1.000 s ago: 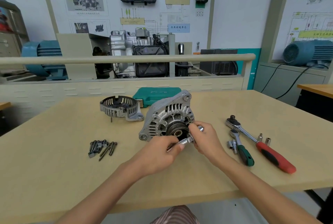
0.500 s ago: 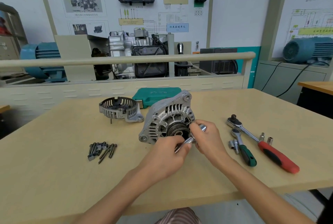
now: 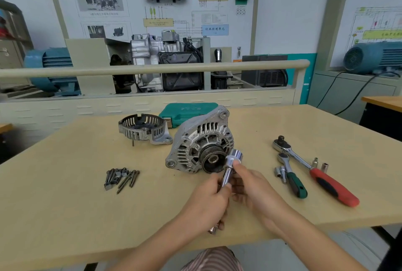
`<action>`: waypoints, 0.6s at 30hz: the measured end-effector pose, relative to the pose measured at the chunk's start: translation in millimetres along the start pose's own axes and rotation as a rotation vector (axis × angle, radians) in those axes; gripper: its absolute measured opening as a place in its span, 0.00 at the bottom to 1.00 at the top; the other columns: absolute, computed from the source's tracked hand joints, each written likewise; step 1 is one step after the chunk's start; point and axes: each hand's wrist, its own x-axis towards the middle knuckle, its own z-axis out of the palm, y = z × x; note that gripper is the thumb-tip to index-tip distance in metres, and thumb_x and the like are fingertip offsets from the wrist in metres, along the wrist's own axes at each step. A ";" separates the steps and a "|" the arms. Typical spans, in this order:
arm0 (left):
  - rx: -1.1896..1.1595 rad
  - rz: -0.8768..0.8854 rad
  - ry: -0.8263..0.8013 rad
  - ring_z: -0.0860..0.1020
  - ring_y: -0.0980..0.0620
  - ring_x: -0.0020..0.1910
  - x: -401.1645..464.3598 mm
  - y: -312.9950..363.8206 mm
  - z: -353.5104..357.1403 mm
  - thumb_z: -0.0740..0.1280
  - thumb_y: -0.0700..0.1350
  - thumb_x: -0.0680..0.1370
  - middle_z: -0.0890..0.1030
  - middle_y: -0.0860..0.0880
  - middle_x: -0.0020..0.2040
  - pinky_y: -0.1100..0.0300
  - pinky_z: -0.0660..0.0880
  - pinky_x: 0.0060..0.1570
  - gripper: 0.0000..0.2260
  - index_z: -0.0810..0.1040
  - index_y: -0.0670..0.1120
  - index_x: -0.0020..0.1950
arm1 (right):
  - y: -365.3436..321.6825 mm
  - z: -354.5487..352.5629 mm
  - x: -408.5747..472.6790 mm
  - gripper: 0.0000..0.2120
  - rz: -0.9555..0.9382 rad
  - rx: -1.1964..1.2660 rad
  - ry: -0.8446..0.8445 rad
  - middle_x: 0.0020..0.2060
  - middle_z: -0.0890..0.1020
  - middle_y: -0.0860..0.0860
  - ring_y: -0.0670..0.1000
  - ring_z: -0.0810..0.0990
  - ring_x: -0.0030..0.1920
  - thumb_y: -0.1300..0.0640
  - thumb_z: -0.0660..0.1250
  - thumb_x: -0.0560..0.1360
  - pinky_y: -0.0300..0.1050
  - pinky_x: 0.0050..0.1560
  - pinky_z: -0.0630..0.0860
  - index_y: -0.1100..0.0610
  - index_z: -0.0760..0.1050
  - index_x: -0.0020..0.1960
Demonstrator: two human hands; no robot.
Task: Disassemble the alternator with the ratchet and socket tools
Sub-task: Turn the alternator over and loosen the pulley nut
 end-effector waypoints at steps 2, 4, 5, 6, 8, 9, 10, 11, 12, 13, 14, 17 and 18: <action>-0.072 -0.042 -0.025 0.70 0.51 0.20 -4.8 1.3 3.2 0.56 0.41 0.82 0.72 0.45 0.31 0.61 0.69 0.21 0.06 0.68 0.47 0.46 | -2.6 -3.0 -1.3 0.19 0.033 -0.053 -0.017 0.35 0.75 0.54 0.48 0.70 0.33 0.44 0.58 0.78 0.42 0.37 0.66 0.56 0.77 0.40; -0.257 -0.123 -0.054 0.73 0.51 0.21 -10.1 5.6 2.4 0.58 0.40 0.81 0.74 0.45 0.30 0.60 0.73 0.21 0.03 0.68 0.43 0.48 | -4.5 -2.8 -4.0 0.19 0.049 -0.026 -0.055 0.34 0.74 0.55 0.48 0.69 0.32 0.45 0.58 0.78 0.42 0.35 0.65 0.57 0.76 0.40; -0.370 -0.169 -0.082 0.76 0.49 0.22 -12.8 7.2 1.6 0.59 0.40 0.81 0.76 0.45 0.30 0.58 0.77 0.24 0.03 0.68 0.41 0.49 | -4.7 -1.8 -6.2 0.19 0.068 -0.006 -0.084 0.32 0.74 0.54 0.48 0.69 0.29 0.45 0.57 0.78 0.41 0.32 0.66 0.58 0.75 0.40; -0.464 -0.207 -0.120 0.78 0.47 0.25 -15.7 9.2 0.3 0.59 0.40 0.81 0.78 0.44 0.30 0.55 0.79 0.28 0.03 0.68 0.40 0.50 | -4.9 -0.4 -8.3 0.19 0.093 -0.003 -0.111 0.30 0.73 0.53 0.48 0.69 0.26 0.44 0.57 0.79 0.39 0.28 0.65 0.58 0.74 0.40; -0.574 -0.254 -0.189 0.82 0.44 0.33 -19.9 11.4 -3.8 0.59 0.39 0.81 0.82 0.41 0.35 0.52 0.81 0.37 0.04 0.71 0.39 0.50 | -5.4 3.0 -10.4 0.20 0.141 -0.035 -0.144 0.24 0.70 0.51 0.47 0.65 0.19 0.43 0.57 0.78 0.37 0.18 0.61 0.59 0.72 0.41; -0.603 -0.267 -0.203 0.83 0.44 0.37 -21.1 11.5 -6.4 0.59 0.39 0.80 0.83 0.40 0.38 0.51 0.81 0.40 0.05 0.72 0.39 0.51 | -6.7 5.0 -9.8 0.20 0.155 -0.051 -0.144 0.22 0.69 0.50 0.46 0.63 0.17 0.43 0.57 0.78 0.34 0.16 0.58 0.59 0.73 0.41; -0.629 -0.278 -0.203 0.83 0.44 0.39 -21.4 10.9 -9.1 0.60 0.39 0.80 0.83 0.39 0.41 0.51 0.81 0.41 0.06 0.74 0.38 0.52 | -8.1 7.2 -8.3 0.20 0.161 -0.065 -0.138 0.21 0.70 0.49 0.45 0.63 0.17 0.43 0.57 0.78 0.33 0.16 0.58 0.59 0.74 0.42; -0.655 -0.288 -0.192 0.83 0.44 0.40 -21.4 9.8 -12.1 0.60 0.38 0.80 0.83 0.38 0.43 0.51 0.81 0.42 0.07 0.75 0.36 0.54 | -9.2 9.2 -5.8 0.21 0.161 -0.079 -0.133 0.21 0.72 0.48 0.45 0.65 0.17 0.43 0.57 0.78 0.33 0.16 0.59 0.59 0.76 0.43; -0.682 -0.296 -0.177 0.84 0.44 0.41 -20.4 8.7 -15.6 0.61 0.38 0.79 0.83 0.37 0.45 0.51 0.82 0.41 0.08 0.75 0.34 0.55 | -10.3 11.0 -2.8 0.21 0.156 -0.094 -0.137 0.22 0.73 0.48 0.44 0.67 0.19 0.42 0.57 0.78 0.34 0.17 0.62 0.59 0.77 0.44; -0.707 -0.305 -0.159 0.84 0.44 0.41 -19.4 7.7 -19.2 0.62 0.37 0.79 0.83 0.36 0.45 0.51 0.82 0.39 0.09 0.75 0.33 0.55 | -10.7 11.8 0.3 0.21 0.152 -0.104 -0.150 0.25 0.74 0.48 0.45 0.69 0.22 0.43 0.57 0.78 0.34 0.20 0.64 0.60 0.78 0.47; -0.726 -0.315 -0.140 0.84 0.45 0.41 -18.4 7.2 -22.4 0.62 0.37 0.79 0.83 0.36 0.44 0.52 0.82 0.37 0.09 0.75 0.32 0.55 | -10.8 12.0 3.4 0.21 0.150 -0.103 -0.165 0.27 0.74 0.49 0.45 0.70 0.24 0.43 0.58 0.78 0.35 0.23 0.67 0.60 0.78 0.47; -0.739 -0.336 -0.085 0.84 0.46 0.39 -15.5 4.4 -30.9 0.63 0.36 0.78 0.83 0.37 0.42 0.55 0.80 0.32 0.08 0.76 0.32 0.50 | -11.9 8.5 13.9 0.19 0.164 -0.089 -0.103 0.31 0.76 0.51 0.48 0.75 0.31 0.44 0.57 0.79 0.40 0.33 0.73 0.60 0.75 0.49; -0.740 -0.337 -0.076 0.84 0.46 0.39 -14.6 3.8 -31.6 0.63 0.36 0.78 0.83 0.37 0.42 0.55 0.80 0.31 0.07 0.76 0.32 0.50 | -12.7 5.4 18.3 0.19 0.155 -0.094 -0.033 0.36 0.77 0.52 0.50 0.77 0.36 0.43 0.57 0.79 0.43 0.37 0.75 0.60 0.74 0.52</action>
